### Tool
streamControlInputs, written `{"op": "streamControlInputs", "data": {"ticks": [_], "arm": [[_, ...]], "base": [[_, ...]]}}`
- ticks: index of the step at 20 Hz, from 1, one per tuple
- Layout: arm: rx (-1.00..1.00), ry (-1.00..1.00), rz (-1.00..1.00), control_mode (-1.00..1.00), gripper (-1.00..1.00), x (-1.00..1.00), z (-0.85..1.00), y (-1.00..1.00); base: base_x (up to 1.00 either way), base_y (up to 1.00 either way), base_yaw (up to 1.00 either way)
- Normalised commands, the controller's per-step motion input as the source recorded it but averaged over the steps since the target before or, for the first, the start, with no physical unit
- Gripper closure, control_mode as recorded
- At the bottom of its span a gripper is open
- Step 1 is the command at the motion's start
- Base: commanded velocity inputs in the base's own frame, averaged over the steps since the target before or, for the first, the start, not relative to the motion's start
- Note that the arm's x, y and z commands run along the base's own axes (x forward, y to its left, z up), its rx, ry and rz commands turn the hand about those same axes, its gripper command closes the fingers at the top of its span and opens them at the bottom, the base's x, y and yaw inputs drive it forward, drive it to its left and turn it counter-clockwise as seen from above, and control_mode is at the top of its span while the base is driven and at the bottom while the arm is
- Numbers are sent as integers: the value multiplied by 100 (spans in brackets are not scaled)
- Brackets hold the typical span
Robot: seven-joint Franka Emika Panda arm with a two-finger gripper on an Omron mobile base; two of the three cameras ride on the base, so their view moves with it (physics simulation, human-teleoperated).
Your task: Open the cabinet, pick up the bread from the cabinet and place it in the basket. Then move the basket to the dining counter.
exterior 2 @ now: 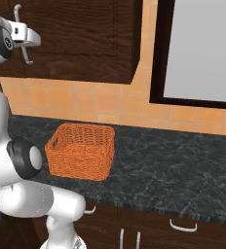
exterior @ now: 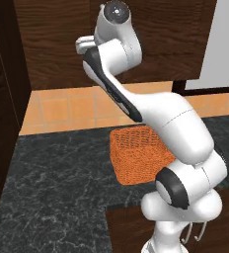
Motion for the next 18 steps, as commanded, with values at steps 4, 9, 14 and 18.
{"op": "streamControlInputs", "data": {"ticks": [4, 9, 14, 18], "arm": [[0, -30, -2, -100, 100, 69, -78, -6], [3, -51, 1, -100, 100, 65, -100, -74], [15, -33, 7, -100, 100, 25, -57, -100], [7, 0, 0, -100, 100, -15, 16, -100]], "base": [[0, 0, 0], [0, 0, 0], [0, 0, 0], [0, 0, 0]]}}
